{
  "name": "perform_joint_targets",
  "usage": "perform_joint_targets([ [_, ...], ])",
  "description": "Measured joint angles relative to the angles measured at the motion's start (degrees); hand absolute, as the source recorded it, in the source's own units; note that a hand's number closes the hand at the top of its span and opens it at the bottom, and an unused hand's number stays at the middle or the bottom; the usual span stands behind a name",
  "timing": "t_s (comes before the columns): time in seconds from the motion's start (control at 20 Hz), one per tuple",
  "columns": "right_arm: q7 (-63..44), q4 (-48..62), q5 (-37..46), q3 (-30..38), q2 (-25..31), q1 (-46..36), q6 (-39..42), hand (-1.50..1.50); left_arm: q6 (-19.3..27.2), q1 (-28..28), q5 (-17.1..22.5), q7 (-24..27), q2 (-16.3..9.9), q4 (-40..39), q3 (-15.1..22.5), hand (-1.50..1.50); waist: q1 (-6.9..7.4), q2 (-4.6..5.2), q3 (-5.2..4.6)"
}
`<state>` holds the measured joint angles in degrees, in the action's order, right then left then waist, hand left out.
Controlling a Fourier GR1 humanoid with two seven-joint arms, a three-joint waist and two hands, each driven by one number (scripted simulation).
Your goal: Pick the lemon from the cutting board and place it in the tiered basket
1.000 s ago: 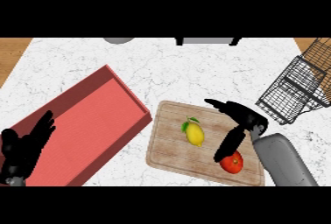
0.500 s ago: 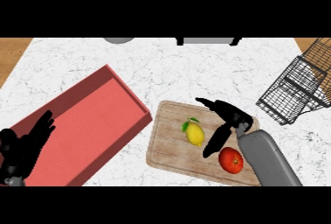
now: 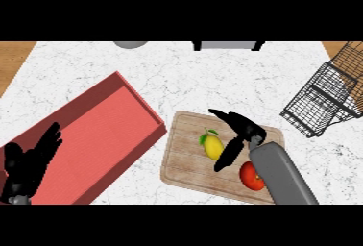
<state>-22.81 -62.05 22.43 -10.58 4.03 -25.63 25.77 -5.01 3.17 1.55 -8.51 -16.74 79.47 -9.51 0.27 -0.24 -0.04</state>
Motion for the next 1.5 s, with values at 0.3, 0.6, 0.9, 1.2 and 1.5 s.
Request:
perform_joint_targets([
  [0.3,2.58,3.86,2.87,-0.47,-1.70,-0.60,-2.07,-1.50,-0.92,-1.06,-0.62,0.89,-0.01,-1.58,-1.19,0.00,-0.14,-0.28,-0.21],
  [0.6,7.50,3.21,4.07,-2.48,-1.82,0.28,-4.08,1.50,-1.58,-1.22,-0.57,0.35,0.23,-1.22,-1.48,0.00,-0.29,-0.50,-0.47],
  [0.9,8.42,-0.07,2.81,-3.94,-3.27,2.09,-7.66,1.50,-1.85,0.02,-1.05,-0.11,0.54,0.54,-2.06,0.00,-0.14,-0.03,-0.12],
  [1.2,5.66,-3.39,3.73,-1.63,-2.94,2.67,-11.02,1.50,-1.97,-0.50,-1.59,-0.83,1.15,0.59,-2.23,0.00,-0.09,0.15,0.01],
  [1.5,-15.26,1.21,15.09,1.54,-3.12,-7.96,-27.10,1.50,-2.74,-1.79,-1.39,-1.63,0.85,1.05,-1.73,0.00,1.84,0.45,-0.39],
])
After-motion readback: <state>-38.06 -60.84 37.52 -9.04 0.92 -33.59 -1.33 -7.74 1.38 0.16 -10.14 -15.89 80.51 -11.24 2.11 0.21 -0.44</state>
